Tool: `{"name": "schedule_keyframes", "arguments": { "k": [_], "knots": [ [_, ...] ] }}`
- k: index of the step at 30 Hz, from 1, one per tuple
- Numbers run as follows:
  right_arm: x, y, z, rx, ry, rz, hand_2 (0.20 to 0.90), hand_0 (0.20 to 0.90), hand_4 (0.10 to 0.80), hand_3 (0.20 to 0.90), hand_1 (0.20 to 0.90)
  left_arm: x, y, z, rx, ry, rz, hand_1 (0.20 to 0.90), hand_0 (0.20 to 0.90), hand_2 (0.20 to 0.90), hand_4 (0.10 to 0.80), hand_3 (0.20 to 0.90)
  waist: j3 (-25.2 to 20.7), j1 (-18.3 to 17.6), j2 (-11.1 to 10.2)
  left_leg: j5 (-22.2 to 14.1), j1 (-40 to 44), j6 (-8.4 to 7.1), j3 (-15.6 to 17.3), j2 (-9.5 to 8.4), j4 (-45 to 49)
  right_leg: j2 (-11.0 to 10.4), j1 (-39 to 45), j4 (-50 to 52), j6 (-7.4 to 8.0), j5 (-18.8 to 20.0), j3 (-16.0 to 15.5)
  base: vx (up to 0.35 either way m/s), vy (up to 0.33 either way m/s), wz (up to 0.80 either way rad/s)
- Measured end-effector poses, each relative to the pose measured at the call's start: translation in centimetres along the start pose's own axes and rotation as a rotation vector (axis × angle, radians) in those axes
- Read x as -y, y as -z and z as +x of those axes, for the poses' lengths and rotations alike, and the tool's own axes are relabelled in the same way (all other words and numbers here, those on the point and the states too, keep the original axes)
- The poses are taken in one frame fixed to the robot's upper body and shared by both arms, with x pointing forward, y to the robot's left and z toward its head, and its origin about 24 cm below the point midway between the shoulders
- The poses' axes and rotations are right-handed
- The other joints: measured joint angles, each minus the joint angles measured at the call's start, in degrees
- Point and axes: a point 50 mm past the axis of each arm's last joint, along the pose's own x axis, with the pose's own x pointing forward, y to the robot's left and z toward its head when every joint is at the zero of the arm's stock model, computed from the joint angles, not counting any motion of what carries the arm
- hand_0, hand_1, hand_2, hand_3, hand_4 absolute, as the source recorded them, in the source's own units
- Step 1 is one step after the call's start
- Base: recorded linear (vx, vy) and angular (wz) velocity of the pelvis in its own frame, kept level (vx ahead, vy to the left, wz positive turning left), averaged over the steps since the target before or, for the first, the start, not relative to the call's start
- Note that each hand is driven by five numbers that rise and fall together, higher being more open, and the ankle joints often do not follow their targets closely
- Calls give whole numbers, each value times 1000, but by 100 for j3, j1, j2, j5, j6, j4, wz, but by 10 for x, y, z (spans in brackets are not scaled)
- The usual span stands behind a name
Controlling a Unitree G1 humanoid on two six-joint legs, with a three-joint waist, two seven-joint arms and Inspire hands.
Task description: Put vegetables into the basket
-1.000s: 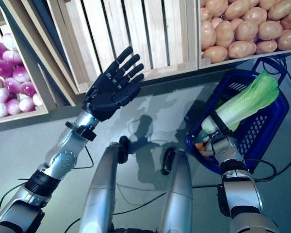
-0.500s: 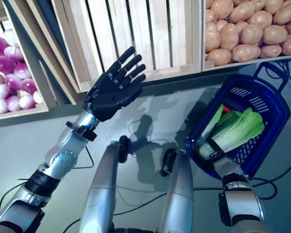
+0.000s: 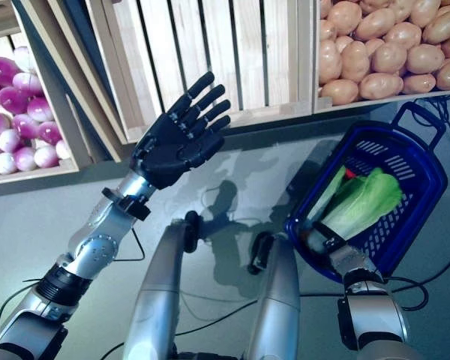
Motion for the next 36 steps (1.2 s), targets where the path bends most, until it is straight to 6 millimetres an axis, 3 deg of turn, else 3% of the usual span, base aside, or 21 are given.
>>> {"name": "schedule_keyframes", "arguments": {
  "k": [5, 13, 20, 25, 28, 31, 36],
  "knots": [
    [3, -7, -1, 125, 111, -39, 900, 900, 800, 900, 900, 0, 2, -1, -12, 3, 4, 900, 900, 900, 800, 900, 1, -9, -4, 137, 299, 9, 23, 15, -430, 16, 286, -398, 15, 105, -26, -46, 9, 2],
    [-3, -20, -11, 402, 330, -247, 900, 900, 800, 900, 900, -4, 9, -4, -45, -15, 2, 900, 900, 900, 800, 900, 1, -33, -10, 657, 1481, 4, 226, 80, -2015, 171, 1351, -1932, 122, 705, -137, -16, 53, -6],
    [-6, -14, -16, 562, 290, -393, 900, 900, 800, 900, 900, -15, 24, -21, -88, -82, -22, 900, 900, 900, 800, 900, -28, -155, -15, 1111, 2972, 8, 382, 10, -3579, 215, 2662, -3245, 199, 1071, -232, 69, 51, -3],
    [10, 14, -13, 566, 208, -468, 900, 900, 800, 900, 900, -34, 49, -53, -206, -205, -7, 900, 900, 900, 800, 900, -227, -220, -37, 1354, 3785, 19, 494, 40, -4499, 337, 3415, -4190, 262, 1357, -275, 109, 81, -11],
    [23, 49, -14, 536, 110, -576, 900, 900, 800, 900, 900, -51, 70, -89, -314, -336, 13, 900, 900, 900, 800, 900, -467, -289, -81, 1444, 4465, 34, 653, 58, -5098, 409, 4086, -4893, 331, 1577, -299, 191, 57, -22],
    [49, 90, -13, 473, 18, -794, 900, 900, 800, 900, 900, -65, 95, -129, -465, -463, 76, 900, 900, 900, 800, 900, -1197, -338, -129, 1501, 4865, 39, 777, 67, -5633, 517, 4554, -5706, 402, 1828, -301, 129, 63, -18],
    [79, 128, -8, 311, -86, -1005, 900, 900, 800, 900, 900, -80, 127, -182, -674, -618, 101, 900, 900, 900, 800, 900, -1874, -460, -228, 1506, 5520, 32, 847, 25, -6118, 553, 5245, -6324, 475, 1930, -309, 108, 51, -5]
  ]
}}
